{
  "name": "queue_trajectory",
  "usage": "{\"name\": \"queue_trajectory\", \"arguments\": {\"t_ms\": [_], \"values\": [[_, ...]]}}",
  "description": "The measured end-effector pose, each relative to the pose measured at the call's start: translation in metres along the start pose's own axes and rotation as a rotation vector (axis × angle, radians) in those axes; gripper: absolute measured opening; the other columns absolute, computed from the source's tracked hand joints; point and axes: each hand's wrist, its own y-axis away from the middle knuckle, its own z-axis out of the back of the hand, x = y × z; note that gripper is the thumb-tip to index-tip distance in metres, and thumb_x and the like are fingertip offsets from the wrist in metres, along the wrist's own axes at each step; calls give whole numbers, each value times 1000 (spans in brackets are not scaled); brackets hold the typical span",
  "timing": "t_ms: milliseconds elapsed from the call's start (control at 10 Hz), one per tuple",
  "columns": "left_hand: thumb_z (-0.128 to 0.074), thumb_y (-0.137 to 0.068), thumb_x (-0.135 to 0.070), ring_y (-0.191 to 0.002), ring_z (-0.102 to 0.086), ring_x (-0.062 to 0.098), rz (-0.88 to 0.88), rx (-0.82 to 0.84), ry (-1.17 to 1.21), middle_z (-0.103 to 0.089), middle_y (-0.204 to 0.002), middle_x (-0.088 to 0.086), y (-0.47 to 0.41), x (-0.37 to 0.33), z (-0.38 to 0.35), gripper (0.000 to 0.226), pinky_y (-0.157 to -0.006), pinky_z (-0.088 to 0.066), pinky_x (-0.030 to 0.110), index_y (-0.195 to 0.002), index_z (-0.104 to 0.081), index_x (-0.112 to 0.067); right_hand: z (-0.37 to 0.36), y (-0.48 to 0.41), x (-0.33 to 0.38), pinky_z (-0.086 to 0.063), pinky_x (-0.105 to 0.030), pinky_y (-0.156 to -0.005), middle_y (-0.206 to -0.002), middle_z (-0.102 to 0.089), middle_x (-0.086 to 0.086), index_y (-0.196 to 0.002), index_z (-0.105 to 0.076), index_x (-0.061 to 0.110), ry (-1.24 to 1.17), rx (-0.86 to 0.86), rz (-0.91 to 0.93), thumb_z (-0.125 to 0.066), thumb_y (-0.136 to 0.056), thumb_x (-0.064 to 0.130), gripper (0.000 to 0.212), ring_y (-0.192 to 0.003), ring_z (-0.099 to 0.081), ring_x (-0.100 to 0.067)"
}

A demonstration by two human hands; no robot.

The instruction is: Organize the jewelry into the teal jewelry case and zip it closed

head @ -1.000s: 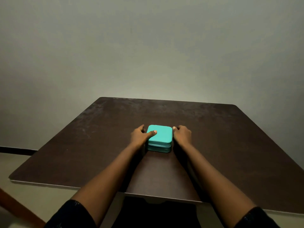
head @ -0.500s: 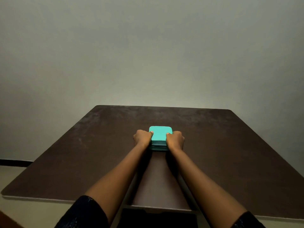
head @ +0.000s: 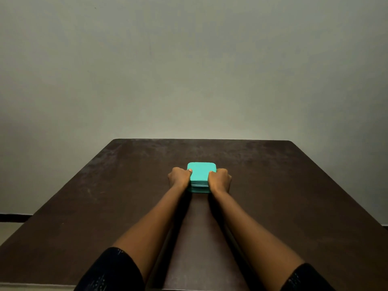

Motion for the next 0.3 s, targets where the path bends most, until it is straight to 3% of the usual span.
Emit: {"name": "queue_trajectory", "arguments": {"t_ms": [100, 200, 300], "values": [[-60, -90, -31, -109, -60, 35, -10, 6, -8, -61, -123, 20, 3, 1, 3, 41, -92, -49, 36, -113, -63, 2, 3, 7, 1, -40, -27, -74, -125, -58, -20, -120, -56, -3, 41, -5, 34, -42, -96, 15, 32, -112, -57, -33], [-50, -95, -31, -111, -57, 38, -67, -19, -59, -60, -122, 22, 4, 3, 8, 40, -90, -46, 35, -113, -63, 3, 2, 5, 0, -44, -36, -88, -127, -55, -20, -122, -52, -1, 127, -29, 144, -38, -98, 19, 34, -116, -53, -36], [-43, -98, -25, -114, -55, 39, -102, -86, -109, -57, -125, 24, 11, -9, 21, 37, -92, -44, 38, -117, -60, 2, 1, -4, 10, -38, -39, -98, -128, -53, -23, -120, -52, -3, 186, -24, 261, -35, -99, 22, 37, -122, -46, -36]]}}
